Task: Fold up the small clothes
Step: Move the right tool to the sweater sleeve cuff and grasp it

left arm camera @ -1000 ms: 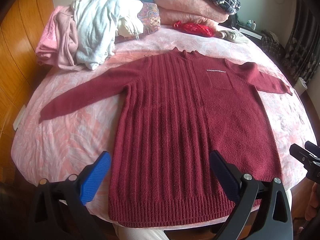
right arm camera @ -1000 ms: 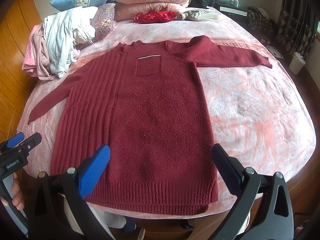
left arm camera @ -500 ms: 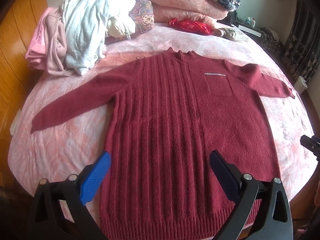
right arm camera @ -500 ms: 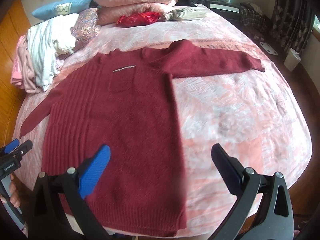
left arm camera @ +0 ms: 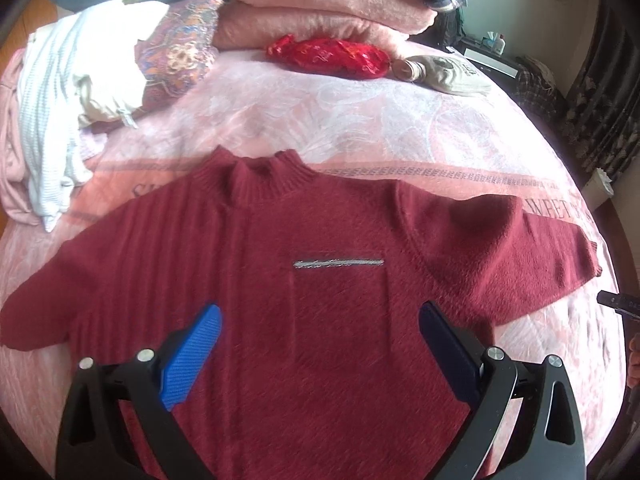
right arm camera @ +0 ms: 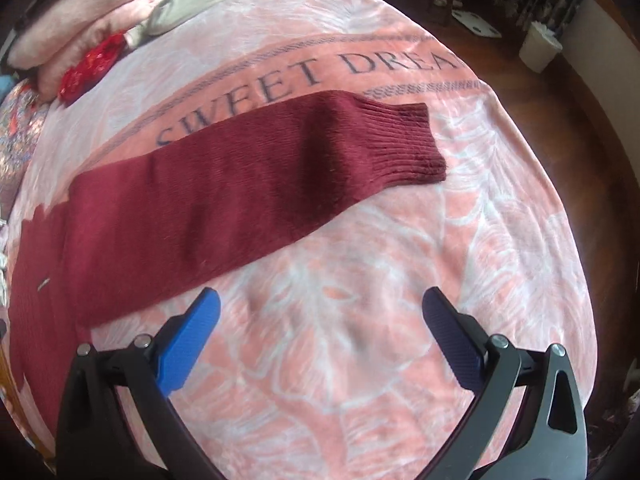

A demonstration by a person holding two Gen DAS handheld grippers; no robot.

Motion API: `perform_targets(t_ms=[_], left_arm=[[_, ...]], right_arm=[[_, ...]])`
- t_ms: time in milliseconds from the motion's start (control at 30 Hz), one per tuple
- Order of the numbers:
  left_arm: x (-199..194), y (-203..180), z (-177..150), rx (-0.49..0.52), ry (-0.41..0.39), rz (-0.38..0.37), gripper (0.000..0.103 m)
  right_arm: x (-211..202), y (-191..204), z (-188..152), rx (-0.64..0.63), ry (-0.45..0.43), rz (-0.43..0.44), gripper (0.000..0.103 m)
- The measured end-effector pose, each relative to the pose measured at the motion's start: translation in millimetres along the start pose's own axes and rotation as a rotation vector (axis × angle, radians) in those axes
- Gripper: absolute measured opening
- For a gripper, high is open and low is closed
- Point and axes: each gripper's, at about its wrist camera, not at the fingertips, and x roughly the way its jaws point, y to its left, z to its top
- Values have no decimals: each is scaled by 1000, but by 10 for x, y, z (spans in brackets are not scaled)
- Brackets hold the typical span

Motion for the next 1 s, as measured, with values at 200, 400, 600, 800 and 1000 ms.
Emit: perform_targets(t_ms=[200,400,600,800,1000], left_arm=[[416,-437,102,30,24,-16,99],[582,-492,139,52,25,21,99],[658,-283,168,37,21,65,99],[733,-84,169,10,39,79,99],[756,157,130,-1,58,101,99]], right_arm=[[440,-458,292,121,45,71,100],[584,-542,494,185,53,123,101],[635,-583,663,231,51,99,97],[508,-464,659,161,7,70,37],[305,-184,609,108,-47,84,9]])
